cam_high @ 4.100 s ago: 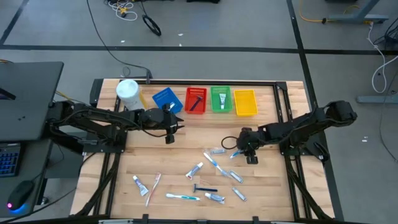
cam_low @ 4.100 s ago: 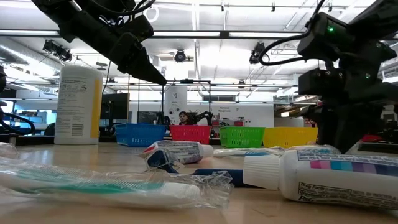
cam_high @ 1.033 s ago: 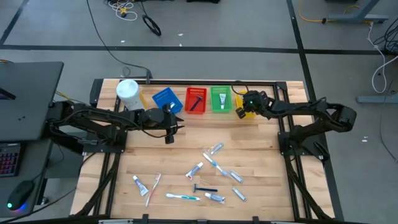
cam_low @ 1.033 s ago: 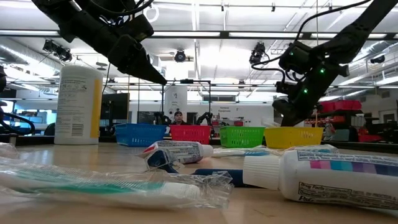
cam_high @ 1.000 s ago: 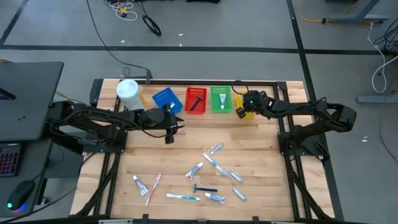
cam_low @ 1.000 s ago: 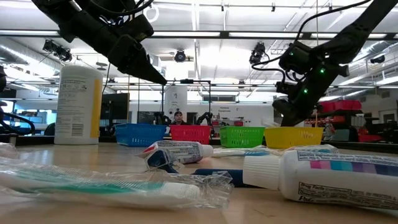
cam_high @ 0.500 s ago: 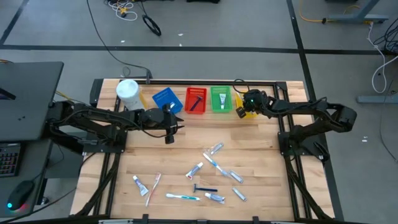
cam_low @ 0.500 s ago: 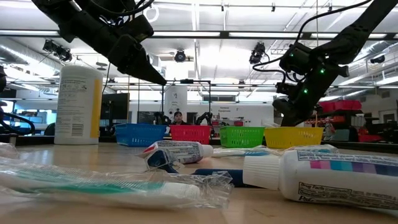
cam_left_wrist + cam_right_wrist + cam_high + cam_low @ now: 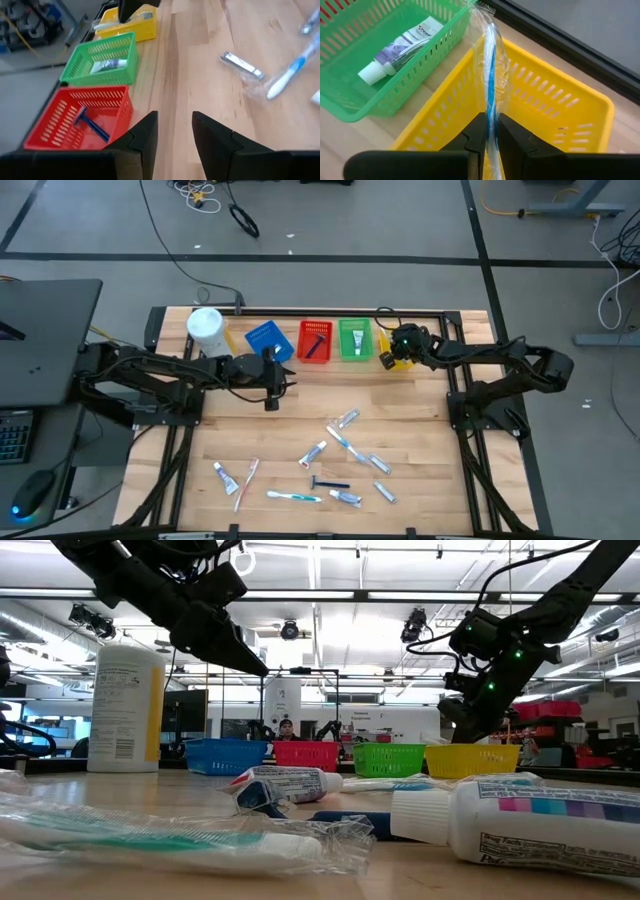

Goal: Pick & Place Travel size toiletries
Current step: Put the blue toothbrush into the yellow basket

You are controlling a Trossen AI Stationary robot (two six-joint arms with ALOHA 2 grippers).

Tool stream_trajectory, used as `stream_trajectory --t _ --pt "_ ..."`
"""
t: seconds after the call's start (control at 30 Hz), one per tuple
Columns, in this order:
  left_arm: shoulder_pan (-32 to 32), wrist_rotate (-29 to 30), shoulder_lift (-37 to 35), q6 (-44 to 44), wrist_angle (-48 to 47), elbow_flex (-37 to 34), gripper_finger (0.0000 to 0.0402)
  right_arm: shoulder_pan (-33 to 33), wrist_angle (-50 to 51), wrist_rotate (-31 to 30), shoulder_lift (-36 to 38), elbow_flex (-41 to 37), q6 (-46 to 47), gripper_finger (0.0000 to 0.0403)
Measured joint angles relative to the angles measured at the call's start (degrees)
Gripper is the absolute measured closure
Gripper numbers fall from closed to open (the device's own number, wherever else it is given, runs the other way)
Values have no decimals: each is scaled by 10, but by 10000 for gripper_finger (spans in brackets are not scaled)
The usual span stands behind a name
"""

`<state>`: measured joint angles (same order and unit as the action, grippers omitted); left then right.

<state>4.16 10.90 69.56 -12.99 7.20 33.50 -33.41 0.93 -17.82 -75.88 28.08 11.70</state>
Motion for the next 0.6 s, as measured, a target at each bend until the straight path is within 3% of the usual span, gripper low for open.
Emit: stream_trajectory --t 0.6 --pt "0 0 0 -18 0 0 274 0 -21 1 0 0 22 356"
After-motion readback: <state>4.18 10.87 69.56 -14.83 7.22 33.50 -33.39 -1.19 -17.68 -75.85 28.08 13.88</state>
